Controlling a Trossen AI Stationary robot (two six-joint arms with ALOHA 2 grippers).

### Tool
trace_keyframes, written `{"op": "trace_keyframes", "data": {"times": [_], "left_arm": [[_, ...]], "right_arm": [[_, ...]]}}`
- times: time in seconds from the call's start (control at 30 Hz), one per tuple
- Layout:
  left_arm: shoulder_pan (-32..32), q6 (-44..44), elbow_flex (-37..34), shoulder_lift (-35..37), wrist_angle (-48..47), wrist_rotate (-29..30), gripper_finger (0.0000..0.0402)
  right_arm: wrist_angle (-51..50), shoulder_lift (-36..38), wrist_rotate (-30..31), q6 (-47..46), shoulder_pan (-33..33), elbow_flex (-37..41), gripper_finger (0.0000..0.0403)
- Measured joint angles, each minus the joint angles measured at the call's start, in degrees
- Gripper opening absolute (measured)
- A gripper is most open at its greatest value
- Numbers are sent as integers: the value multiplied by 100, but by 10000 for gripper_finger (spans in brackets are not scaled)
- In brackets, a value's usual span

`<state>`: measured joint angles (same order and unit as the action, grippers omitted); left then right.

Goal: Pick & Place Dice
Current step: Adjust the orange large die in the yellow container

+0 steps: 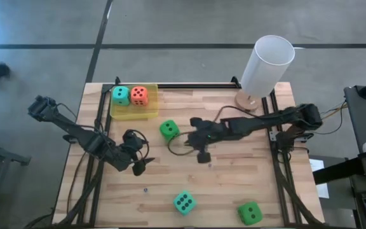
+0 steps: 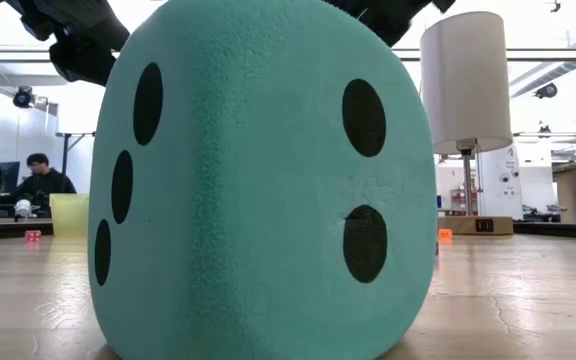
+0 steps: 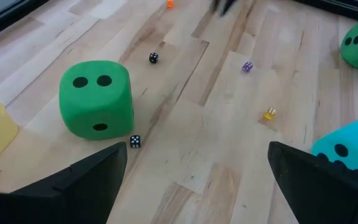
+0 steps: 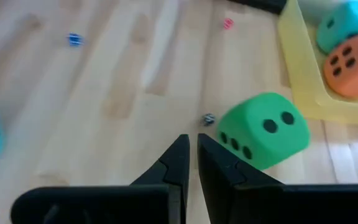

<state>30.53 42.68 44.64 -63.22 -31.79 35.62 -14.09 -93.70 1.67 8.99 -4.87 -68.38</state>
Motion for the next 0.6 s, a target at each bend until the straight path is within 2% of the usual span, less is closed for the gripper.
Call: {"op": "trace_keyframes", "data": {"times": [0.13,0.27,0.6], "left_arm": [[-206,-696,68,6,-11,-2,390],[-683,-1341,334,10,-32,-4,392],[-2648,-2668,967,5,-267,-4,391]], "right_arm": [[387,507,0,-78,-298,457,28],[747,948,-2,-313,-438,906,28],[1221,1678,0,-588,-465,1760,28]]}}
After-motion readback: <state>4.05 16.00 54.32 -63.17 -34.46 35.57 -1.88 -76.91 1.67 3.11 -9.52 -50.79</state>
